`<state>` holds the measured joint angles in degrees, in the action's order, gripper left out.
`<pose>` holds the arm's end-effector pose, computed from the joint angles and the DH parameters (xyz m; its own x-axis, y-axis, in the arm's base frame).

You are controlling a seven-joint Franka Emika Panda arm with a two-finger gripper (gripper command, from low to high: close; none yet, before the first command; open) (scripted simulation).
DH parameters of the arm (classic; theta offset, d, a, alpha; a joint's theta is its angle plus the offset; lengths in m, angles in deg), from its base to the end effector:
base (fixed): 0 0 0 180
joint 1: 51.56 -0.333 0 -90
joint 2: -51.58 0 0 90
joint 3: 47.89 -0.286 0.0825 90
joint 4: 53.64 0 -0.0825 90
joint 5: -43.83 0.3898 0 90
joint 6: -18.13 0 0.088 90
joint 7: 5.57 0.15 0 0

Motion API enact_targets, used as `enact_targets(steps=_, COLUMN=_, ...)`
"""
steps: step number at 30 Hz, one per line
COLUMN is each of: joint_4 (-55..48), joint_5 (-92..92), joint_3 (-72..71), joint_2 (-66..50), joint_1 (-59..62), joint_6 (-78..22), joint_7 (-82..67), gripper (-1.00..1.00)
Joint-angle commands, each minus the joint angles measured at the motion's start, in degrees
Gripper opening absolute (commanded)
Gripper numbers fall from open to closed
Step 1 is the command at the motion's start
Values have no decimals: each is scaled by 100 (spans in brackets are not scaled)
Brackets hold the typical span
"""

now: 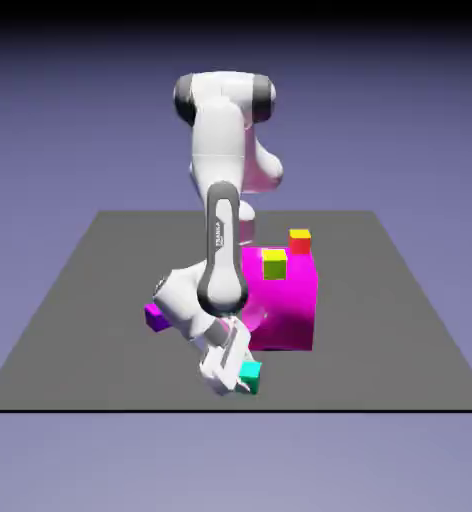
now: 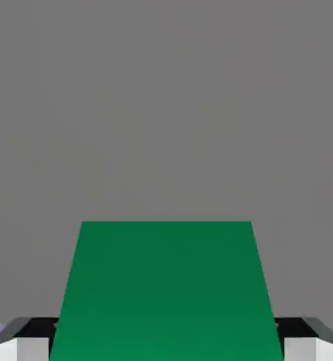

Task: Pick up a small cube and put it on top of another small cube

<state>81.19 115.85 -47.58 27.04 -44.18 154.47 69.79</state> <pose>0.4574 -0.0239 0.0603 -0.8034 -0.3698 -0.4666 -0.5781 0.6719 0.4630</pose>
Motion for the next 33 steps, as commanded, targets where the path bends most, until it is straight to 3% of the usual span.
enact_targets(steps=1, joint_4=88, joint_5=-194, joint_3=76, joint_2=208, joint_1=32, joint_6=-101, joint_7=143, gripper=-100)
enact_targets(steps=22, joint_4=563, joint_5=-3688, joint_3=-754, joint_2=4567, joint_1=978, joint_6=-4437, joint_7=1442, gripper=-100)
enact_targets(steps=24, joint_4=563, joint_5=-3696, joint_3=-756, joint_2=4577, joint_1=980, joint_6=-4447, joint_7=1445, gripper=-100)
enact_targets(steps=28, joint_4=1329, joint_5=-3296, joint_3=-1079, joint_2=4464, joint_1=759, joint_6=-3524, joint_7=1231, gripper=-100)
enact_targets(steps=29, joint_4=1330, joint_5=-3296, joint_3=-1079, joint_2=4464, joint_1=759, joint_6=-3524, joint_7=1231, gripper=100)
enact_targets(steps=33, joint_4=710, joint_5=-3619, joint_3=-818, joint_2=4556, joint_1=938, joint_6=-4271, joint_7=1404, gripper=100)
